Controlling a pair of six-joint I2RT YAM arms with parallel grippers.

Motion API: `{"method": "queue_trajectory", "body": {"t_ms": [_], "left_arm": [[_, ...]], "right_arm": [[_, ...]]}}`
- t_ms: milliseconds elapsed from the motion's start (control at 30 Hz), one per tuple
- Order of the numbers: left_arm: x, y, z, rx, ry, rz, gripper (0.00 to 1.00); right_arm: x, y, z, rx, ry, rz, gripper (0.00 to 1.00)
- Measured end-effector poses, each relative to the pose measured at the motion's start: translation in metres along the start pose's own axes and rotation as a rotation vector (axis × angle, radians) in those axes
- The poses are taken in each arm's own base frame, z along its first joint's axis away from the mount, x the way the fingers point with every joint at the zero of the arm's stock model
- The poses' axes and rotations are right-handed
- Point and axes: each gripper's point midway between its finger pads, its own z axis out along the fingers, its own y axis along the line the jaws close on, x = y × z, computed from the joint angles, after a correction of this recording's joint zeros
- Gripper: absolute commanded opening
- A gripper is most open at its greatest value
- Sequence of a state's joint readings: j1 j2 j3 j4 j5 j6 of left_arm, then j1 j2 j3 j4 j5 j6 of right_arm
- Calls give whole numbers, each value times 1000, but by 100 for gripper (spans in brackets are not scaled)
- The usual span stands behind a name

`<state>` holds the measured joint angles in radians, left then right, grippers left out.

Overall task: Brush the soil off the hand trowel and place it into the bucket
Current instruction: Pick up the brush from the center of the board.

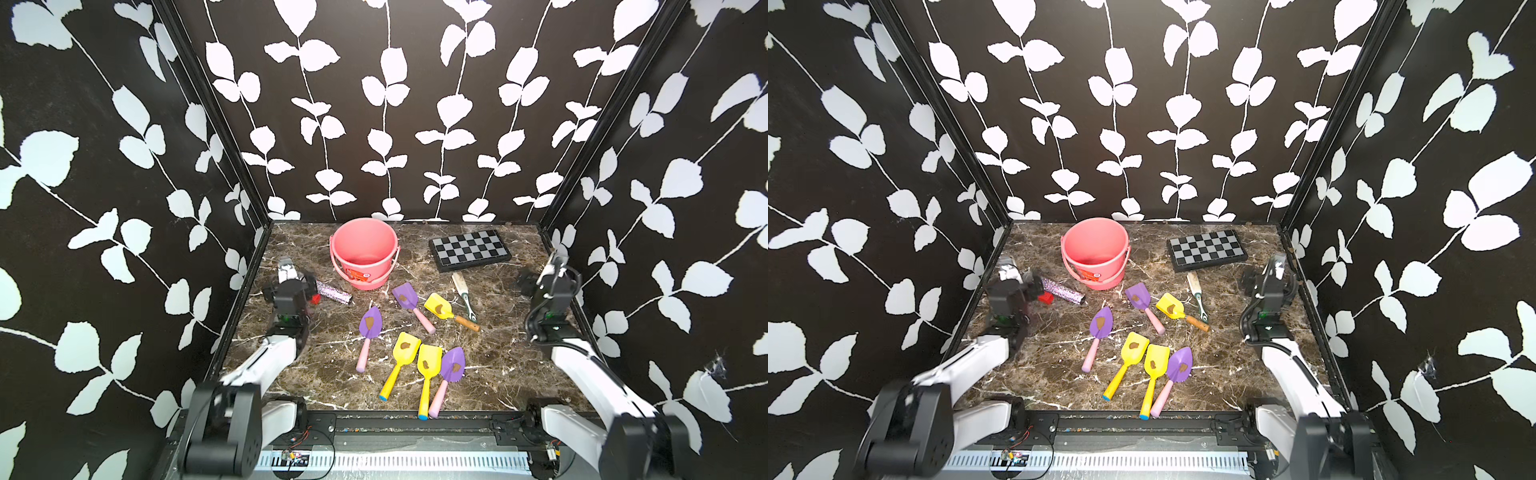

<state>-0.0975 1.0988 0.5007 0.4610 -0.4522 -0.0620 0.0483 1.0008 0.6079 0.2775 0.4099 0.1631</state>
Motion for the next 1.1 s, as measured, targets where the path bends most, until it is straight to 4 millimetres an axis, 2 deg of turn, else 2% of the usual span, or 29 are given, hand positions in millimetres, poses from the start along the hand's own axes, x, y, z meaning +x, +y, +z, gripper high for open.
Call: {"method": "queue_trajectory", "body": {"t_ms": [67, 133, 200, 267, 333, 433, 600, 733, 833, 900, 1100], "left_arm": [[-26, -6, -8, 52, -15, -65, 99], [-43, -21, -14, 147, -2, -132, 99], [-48, -39, -19, 243, 38, -175, 99], [-42, -60, -27, 333, 98, -199, 98], [-29, -85, -43, 429, 175, -195, 97], [-9, -119, -73, 571, 280, -160, 94], [29, -156, -119, 747, 452, -81, 89], [70, -178, -154, 828, 593, 45, 87], [102, -185, -173, 849, 699, 140, 86], [116, -184, -179, 847, 743, 177, 86], [145, -170, -189, 804, 814, 262, 86]], "right_arm": [[-24, 7, -7, -49, -8, 32, 99], [-34, 23, -14, -127, 22, 44, 99], [-31, 50, -23, -223, 76, 20, 99], [-21, 83, -36, -333, 150, -34, 99], [-5, 116, -53, -442, 232, -102, 99], [22, 144, -76, -558, 346, -181, 99], [63, 160, -97, -637, 495, -248, 99], [90, 177, -113, -695, 558, -274, 99], [109, 184, -120, -717, 597, -297, 99], [115, 184, -119, -713, 612, -303, 99], [125, 177, -111, -658, 619, -316, 99]]}}
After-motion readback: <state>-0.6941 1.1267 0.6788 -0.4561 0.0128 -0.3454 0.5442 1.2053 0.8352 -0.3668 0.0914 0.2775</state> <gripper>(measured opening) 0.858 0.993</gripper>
